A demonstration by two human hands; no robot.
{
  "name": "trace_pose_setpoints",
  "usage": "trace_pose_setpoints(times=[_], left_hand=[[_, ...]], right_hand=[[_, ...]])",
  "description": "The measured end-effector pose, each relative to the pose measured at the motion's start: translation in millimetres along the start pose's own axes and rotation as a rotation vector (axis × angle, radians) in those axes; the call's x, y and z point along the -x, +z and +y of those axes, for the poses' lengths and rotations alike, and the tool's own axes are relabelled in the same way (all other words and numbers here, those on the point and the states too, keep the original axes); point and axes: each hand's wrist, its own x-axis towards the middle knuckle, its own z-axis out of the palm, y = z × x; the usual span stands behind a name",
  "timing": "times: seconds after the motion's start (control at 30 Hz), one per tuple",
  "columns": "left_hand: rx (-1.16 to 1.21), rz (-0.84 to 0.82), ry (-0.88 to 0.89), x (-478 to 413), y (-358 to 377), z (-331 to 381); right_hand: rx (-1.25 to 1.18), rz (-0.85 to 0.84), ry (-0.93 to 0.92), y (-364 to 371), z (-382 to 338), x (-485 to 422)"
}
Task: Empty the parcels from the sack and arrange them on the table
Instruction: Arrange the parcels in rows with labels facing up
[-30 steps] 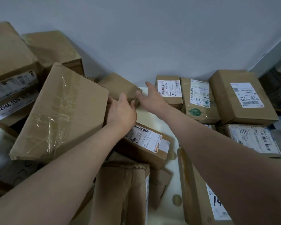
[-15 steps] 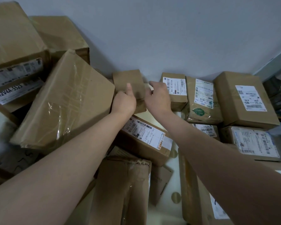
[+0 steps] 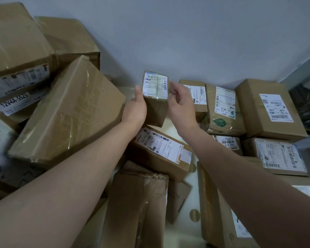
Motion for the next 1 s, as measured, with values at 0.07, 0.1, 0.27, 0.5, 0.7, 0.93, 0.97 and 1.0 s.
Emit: trace_pose_setpoints(times=[0.07, 0.1, 0.27, 0.5, 0.7, 0.93, 0.97, 1.0], left_hand=[[-0.019, -0.021, 0.037, -6, 3, 0], [-0.042, -0.035, 0.073, -10, 5, -2], [0.011, -0.102, 0.144, -20, 19, -2], [-0.322, 0.0, 0.273, 6, 21, -2], [-0.672, -0.163, 0.168, 44, 2, -21], [-0.413, -0.18, 0.094, 72, 0, -12], [-0.37, -0.18, 0.074, 77, 2, -12], [-0.331, -0.189, 0.056, 82, 4, -12]], right_hand=[[-0.01, -0.016, 0.083, 0, 5, -4], [0.01, -0.038, 0.092, 1, 7, -4], [0.538, -0.021, -0.19, 1, 25, -2], [0.547, 0.025, -0.165, -32, 18, 11], [0.751, -0.821, 0.22, -59, 5, 67], [0.907, -0.43, 0.302, -62, -22, 104], [0.89, -0.399, 0.382, -63, -25, 107], [0.896, -0.37, 0.434, -63, -26, 110]])
